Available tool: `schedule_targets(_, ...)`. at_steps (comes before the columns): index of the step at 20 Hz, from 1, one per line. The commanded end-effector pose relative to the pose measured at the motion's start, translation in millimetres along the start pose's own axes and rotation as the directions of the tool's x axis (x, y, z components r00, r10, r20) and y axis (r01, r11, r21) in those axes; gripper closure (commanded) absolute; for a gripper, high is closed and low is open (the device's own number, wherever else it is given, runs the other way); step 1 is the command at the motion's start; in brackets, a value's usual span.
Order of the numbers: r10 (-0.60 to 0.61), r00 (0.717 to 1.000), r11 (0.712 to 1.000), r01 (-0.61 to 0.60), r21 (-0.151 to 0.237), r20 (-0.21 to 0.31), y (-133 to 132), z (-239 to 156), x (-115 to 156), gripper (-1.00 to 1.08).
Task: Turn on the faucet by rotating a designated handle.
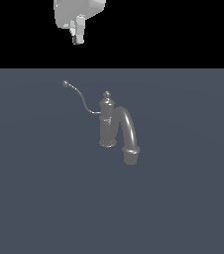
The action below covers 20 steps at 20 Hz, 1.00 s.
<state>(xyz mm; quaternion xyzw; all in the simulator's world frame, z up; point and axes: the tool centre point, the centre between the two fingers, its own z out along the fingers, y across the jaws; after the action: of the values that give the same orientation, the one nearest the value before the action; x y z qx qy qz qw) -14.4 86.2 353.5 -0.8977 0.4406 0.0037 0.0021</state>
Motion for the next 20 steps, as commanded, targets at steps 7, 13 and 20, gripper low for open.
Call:
schedule_targets(7, 0.189, 0.982, 0.982, -0.189, 0.001, -0.002, -42, 44, 3, 1.08)
schedule_targets(13, 0.307, 0.952, 0.952, -0.307, 0.002, -0.005, -66, 76, 3, 1.08)
schedule_targets(20, 0.392, 0.92, 0.92, -0.392, 0.003, -0.007, -84, 101, 1, 1.08)
